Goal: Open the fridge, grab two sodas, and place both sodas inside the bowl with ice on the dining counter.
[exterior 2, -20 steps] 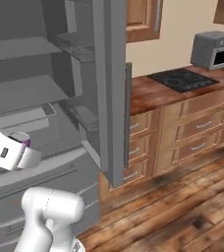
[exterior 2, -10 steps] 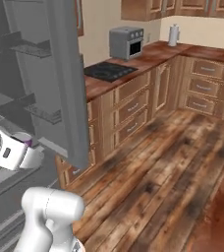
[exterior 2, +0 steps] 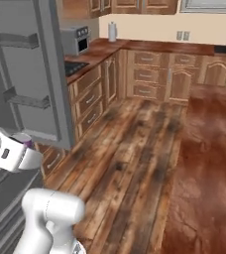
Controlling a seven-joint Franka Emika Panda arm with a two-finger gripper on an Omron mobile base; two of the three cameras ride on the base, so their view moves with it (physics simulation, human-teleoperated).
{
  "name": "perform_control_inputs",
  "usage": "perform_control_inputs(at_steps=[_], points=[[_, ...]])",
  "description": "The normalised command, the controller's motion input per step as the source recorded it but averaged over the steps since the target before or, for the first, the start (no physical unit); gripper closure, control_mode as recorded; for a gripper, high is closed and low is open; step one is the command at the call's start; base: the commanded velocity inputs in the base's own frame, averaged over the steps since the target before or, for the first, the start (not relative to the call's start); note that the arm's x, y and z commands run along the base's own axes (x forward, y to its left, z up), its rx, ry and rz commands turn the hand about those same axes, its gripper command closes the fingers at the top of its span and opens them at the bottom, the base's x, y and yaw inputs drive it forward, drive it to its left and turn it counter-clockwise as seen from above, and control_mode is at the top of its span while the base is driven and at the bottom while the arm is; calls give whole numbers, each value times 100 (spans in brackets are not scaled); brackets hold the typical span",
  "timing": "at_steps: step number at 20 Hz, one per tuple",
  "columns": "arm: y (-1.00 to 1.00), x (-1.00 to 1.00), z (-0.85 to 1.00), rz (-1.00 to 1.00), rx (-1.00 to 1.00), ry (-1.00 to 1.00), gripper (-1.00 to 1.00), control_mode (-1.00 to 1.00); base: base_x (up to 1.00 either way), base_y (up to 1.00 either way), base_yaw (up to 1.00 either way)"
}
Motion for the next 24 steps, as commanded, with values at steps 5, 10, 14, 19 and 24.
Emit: perform_control_inputs(at_steps=[5,10,14,19,24], points=[[0,0,0,0,0,0,100,100,-100,-21,-36],[0,0,0,0,0,0,100,100,-100,-31,-36],[0,0,0,0,0,0,100,100,-99,-38,-35],[0,0,0,0,0,0,100,100,-97,-47,-33],[0,0,0,0,0,0,100,100,-91,-60,-30]])
